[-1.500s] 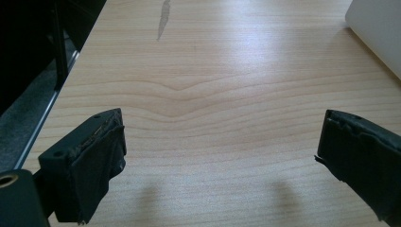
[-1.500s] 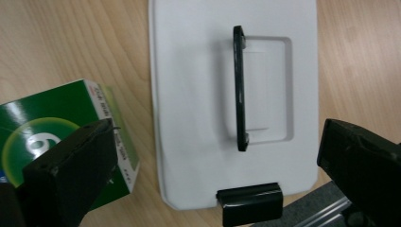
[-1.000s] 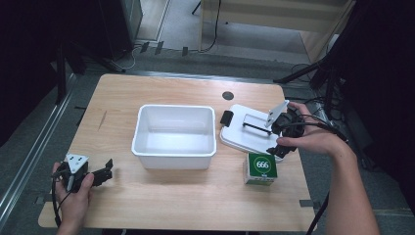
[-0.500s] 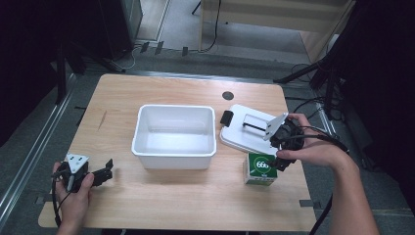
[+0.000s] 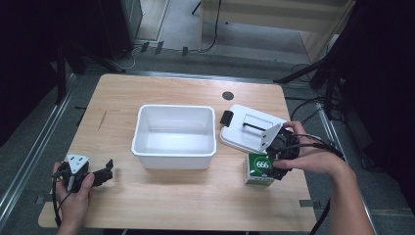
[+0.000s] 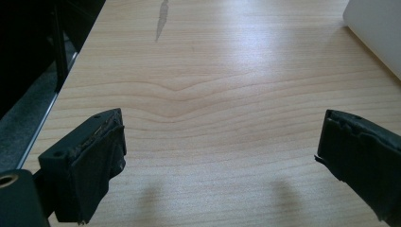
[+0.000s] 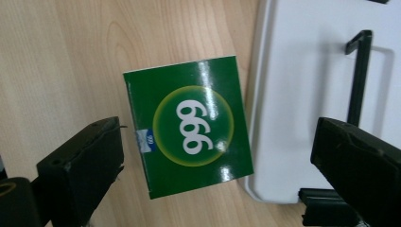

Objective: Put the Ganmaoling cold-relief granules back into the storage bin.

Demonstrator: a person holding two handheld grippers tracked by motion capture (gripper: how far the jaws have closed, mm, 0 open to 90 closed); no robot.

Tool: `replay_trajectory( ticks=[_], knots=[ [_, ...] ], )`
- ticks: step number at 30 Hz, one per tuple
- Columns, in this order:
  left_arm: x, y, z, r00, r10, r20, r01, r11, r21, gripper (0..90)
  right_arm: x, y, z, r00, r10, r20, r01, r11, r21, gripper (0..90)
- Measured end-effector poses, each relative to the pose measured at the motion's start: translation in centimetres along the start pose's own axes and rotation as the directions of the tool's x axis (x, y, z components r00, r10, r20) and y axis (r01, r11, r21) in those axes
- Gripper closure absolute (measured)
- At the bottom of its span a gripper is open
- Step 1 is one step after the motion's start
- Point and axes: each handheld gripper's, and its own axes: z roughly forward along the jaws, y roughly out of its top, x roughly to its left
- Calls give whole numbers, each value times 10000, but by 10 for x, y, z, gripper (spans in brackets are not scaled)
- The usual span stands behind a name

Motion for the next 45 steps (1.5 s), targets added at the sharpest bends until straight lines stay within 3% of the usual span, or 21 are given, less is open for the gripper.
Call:
replay_trajectory(
  ticks=[14, 22, 45],
  knots=[
    [0, 0, 0, 10000, 13, -6, -13, 10000, 35, 28, 7, -2, 18, 9992, -63, -387, 77, 9994, 347, 11],
    [0, 0, 0, 10000, 16, -8, -16, 10000, 33, 28, 5, -8, 32, 9991, -228, -367, 255, 9970, 727, 23],
    [0, 0, 0, 10000, 7, -2, -7, 10000, 20, 28, 5, -10, 52, 9981, -486, -387, 521, 9940, 965, 97]
  ],
)
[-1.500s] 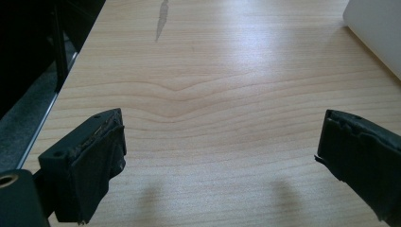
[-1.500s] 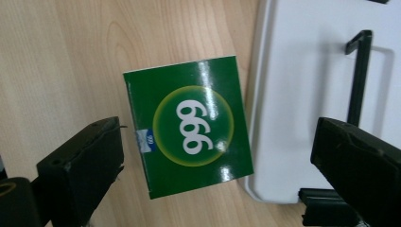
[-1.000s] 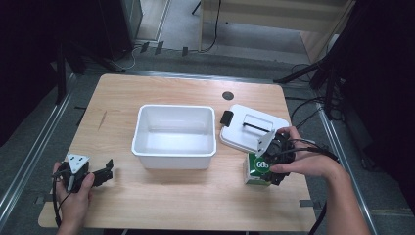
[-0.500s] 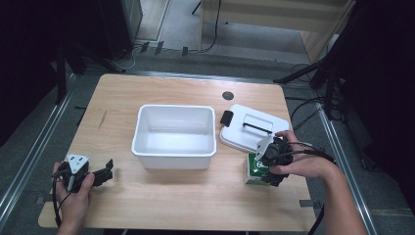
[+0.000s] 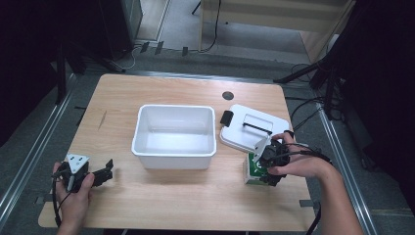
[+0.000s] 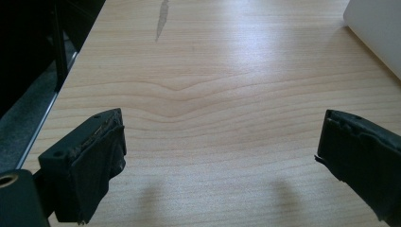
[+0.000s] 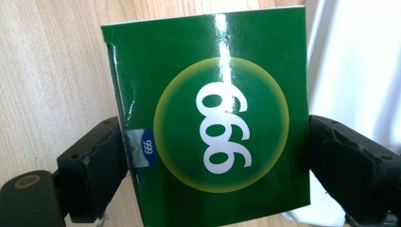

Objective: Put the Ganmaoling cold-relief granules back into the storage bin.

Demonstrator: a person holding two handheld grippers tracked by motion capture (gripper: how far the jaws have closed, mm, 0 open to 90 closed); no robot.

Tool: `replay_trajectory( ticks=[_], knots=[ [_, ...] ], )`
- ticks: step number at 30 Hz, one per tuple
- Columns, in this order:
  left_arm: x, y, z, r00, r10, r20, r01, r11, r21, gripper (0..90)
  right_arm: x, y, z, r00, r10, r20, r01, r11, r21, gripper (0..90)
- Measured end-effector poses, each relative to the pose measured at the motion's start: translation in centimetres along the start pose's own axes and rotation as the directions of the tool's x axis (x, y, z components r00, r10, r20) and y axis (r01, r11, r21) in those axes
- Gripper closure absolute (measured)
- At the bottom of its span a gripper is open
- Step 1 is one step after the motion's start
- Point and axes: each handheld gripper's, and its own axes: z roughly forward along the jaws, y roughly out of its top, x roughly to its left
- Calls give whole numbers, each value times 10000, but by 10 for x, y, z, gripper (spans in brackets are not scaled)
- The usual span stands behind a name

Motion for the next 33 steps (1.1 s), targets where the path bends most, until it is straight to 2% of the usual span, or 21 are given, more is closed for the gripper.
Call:
replay_trajectory(
  ticks=[33],
  knots=[
    [0, 0, 0, 10000, 8, 7, -8, 10000, 15, 28, 0, -2, 17, 9999, -100, -42, 101, 9998, 173, 86]
  ],
)
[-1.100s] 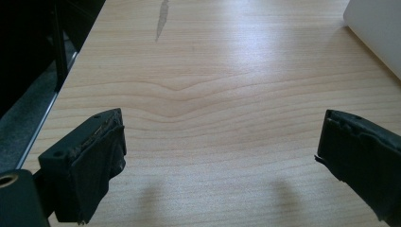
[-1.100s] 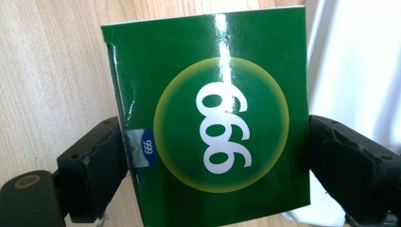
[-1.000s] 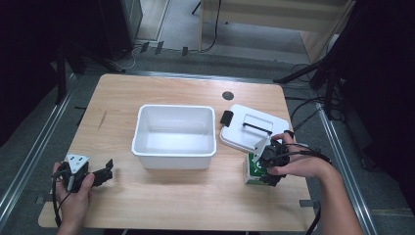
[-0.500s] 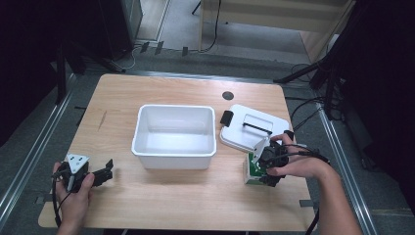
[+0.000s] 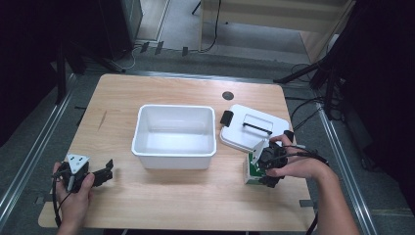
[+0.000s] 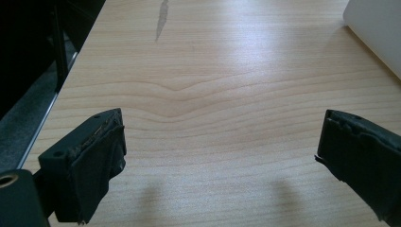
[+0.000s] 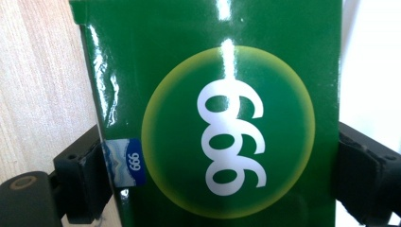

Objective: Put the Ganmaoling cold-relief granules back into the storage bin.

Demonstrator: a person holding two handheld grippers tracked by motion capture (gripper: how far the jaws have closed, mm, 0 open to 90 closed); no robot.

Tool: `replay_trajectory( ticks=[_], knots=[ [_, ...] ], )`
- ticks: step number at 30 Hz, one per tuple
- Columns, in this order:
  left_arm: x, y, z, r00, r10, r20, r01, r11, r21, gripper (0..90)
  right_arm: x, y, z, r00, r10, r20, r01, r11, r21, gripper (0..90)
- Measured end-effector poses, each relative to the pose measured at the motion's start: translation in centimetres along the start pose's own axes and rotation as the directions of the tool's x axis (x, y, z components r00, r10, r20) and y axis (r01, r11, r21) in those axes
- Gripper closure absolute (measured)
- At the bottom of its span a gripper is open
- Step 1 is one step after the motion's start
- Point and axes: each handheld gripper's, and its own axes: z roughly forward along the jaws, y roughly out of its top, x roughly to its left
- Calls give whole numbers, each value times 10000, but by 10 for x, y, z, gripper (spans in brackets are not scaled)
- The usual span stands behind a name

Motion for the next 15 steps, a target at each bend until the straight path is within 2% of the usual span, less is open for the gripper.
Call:
replay_trajectory(
  ticks=[6, 15],
  knots=[
    [0, 0, 0, 10000, -2, 8, 2, 10000, -10, 28, -1, 1, 4, 9999, -19, -154, 19, 10000, 43, 103],
    [0, 0, 0, 10000, -3, 4, 3, 10000, -9, 28, -2, 0, 0, 9997, 37, -260, -40, 9999, -101, 143]
  ],
)
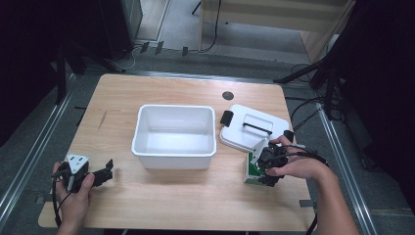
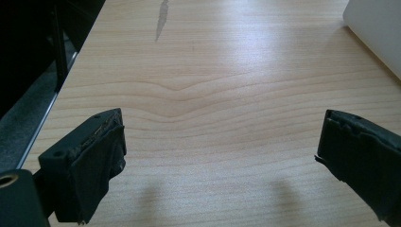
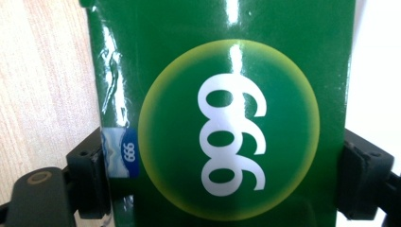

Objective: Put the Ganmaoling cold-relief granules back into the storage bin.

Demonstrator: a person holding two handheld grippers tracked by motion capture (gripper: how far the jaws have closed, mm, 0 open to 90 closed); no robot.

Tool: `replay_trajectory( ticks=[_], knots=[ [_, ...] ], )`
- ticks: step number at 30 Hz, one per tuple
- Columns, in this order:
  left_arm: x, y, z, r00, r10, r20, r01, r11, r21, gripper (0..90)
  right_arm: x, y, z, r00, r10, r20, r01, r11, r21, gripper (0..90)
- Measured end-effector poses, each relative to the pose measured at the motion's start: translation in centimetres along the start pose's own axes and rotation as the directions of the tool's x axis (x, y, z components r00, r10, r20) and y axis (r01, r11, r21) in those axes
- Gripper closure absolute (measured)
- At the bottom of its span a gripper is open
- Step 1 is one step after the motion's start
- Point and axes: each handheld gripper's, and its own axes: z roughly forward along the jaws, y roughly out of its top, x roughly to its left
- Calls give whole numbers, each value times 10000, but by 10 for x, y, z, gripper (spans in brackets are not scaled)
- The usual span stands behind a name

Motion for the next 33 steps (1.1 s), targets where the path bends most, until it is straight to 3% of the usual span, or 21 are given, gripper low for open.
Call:
replay_trajectory(
  ticks=[16, 33],
  knots=[
    [0, 0, 0, 10000, -3, 9, 3, 10000, 0, 28, -3, 11, -9, 9999, 86, 117, -83, 9998, -188, 158],
    [0, 0, 0, 10000, 9, 38, -9, 10000, -3, 28, -9, 44, -46, 9994, -302, 163, 309, 9984, -470, 159]
  ],
)
